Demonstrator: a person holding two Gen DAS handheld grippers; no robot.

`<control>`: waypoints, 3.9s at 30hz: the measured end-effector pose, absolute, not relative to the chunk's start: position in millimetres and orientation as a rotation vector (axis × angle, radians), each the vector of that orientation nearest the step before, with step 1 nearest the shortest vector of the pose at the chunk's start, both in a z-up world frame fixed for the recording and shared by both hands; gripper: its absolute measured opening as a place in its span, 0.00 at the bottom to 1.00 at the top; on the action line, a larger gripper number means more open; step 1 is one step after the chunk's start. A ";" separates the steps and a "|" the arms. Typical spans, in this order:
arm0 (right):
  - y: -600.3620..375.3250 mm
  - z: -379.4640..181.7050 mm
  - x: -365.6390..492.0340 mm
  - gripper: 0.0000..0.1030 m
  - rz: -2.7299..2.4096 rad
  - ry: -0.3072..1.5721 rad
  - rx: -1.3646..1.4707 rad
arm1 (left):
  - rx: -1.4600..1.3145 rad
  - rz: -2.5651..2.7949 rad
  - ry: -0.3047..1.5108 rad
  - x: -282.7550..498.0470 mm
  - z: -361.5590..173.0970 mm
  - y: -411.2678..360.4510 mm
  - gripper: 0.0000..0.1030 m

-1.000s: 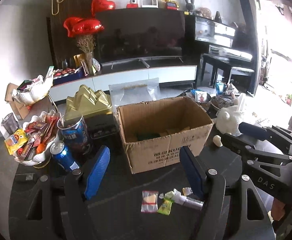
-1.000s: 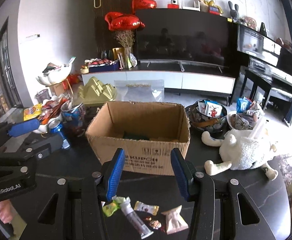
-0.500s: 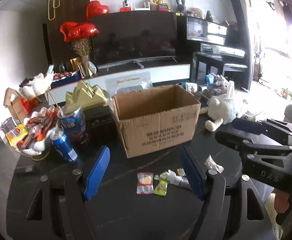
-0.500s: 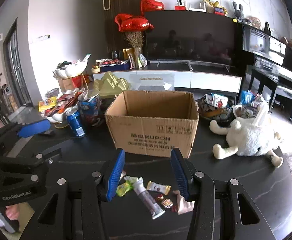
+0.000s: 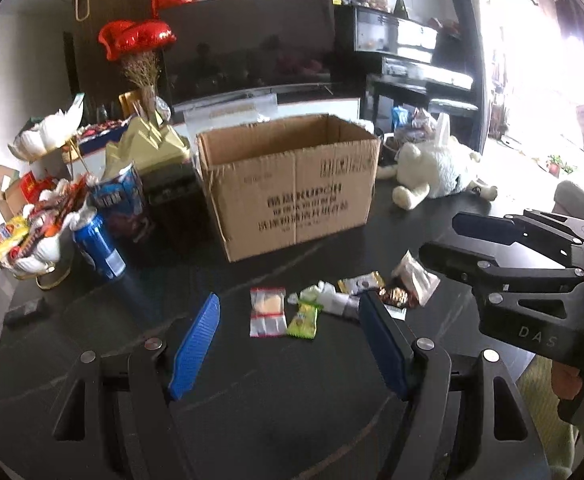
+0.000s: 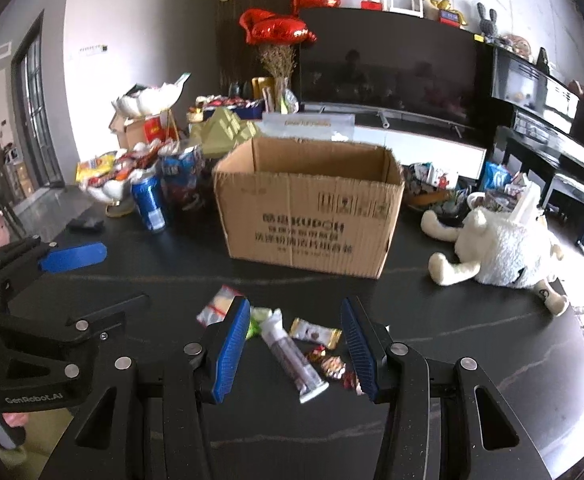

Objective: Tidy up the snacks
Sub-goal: 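Move both tools back to the remaining small snack packets, then grasp the yellow-green candy with the left gripper while the right grasps the white stick packet, then carry the yellow-green candy and white stick packet over the cardboard box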

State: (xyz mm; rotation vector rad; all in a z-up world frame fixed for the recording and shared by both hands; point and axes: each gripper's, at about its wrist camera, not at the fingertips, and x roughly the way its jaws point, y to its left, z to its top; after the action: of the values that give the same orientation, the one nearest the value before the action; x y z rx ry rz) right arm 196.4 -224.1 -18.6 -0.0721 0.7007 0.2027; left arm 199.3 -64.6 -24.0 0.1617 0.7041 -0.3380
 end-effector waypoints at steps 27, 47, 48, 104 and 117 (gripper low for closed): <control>-209.5 -114.3 243.6 0.47 0.341 0.876 -0.186 | 0.204 -0.490 0.831 253.0 -110.1 -74.4 0.53; -212.3 -144.7 275.6 0.38 0.376 1.001 -0.143 | 0.208 -0.560 0.951 297.0 -142.6 -90.3 0.42; -212.4 -145.9 276.4 0.37 0.374 1.005 -0.141 | 0.207 -0.561 0.952 297.8 -144.0 -90.9 0.41; -228.3 17.5 289.0 0.21 0.282 0.676 0.124 | 0.056 -0.395 0.636 301.1 37.2 -71.8 0.21; -230.5 42.2 362.6 0.21 0.243 0.705 0.086 | 0.011 -0.360 0.677 374.9 57.7 -70.5 0.21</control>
State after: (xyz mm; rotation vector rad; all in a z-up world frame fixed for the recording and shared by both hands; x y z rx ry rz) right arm 362.6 -230.5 42.2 0.0860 0.7046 0.2426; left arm 374.9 -70.5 57.7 0.0114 0.6772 -0.3598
